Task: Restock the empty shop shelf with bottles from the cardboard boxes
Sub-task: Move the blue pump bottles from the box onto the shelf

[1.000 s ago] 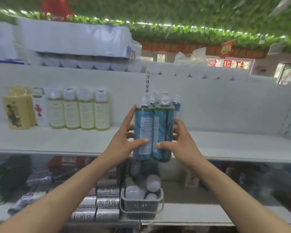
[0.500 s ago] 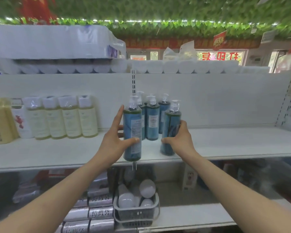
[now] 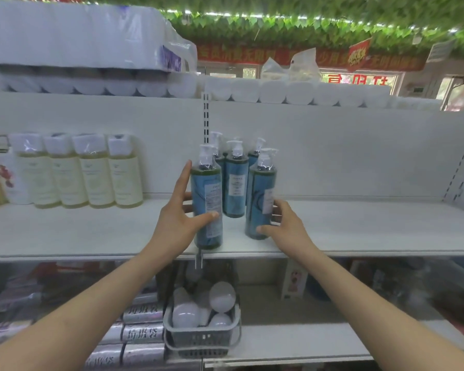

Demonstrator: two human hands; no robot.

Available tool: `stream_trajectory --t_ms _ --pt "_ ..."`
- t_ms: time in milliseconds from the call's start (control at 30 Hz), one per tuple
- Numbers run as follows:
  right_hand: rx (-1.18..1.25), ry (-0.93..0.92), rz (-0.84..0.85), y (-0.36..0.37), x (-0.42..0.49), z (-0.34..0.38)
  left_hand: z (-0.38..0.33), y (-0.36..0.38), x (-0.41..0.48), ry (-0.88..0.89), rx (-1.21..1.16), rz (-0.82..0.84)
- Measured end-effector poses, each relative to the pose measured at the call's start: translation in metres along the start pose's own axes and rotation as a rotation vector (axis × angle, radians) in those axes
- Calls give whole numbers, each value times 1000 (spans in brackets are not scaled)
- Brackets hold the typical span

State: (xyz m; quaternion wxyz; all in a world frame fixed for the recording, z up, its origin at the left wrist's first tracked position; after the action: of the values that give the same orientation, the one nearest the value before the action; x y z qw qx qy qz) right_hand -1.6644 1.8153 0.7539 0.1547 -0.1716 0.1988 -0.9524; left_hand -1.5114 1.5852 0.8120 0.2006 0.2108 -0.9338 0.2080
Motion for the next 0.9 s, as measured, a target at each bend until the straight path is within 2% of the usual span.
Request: stream_trajectory --t_ms 233,433,900 --pt "-137 -2 -122 -3 19 4 -4 8 5 15 6 -89" --pt "-116 52 -50 -5 30 -10 -8 3 7 37 38 -116" --pt "-188 79 -112 1 76 -11 -1 -15 1 22 86 -165"
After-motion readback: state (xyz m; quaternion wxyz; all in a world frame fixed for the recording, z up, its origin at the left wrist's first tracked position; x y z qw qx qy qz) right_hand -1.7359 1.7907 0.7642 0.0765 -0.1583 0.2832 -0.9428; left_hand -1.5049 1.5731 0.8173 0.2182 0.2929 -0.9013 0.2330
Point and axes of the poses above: each hand's wrist, its own x-axis towards the middle knuckle, its own y-axis out of the palm, z = x × y, the point moved 6 cm from there along x, towards the middle knuckle, and after that the axes turned 2 degrees about z, right-handed, at the moved point
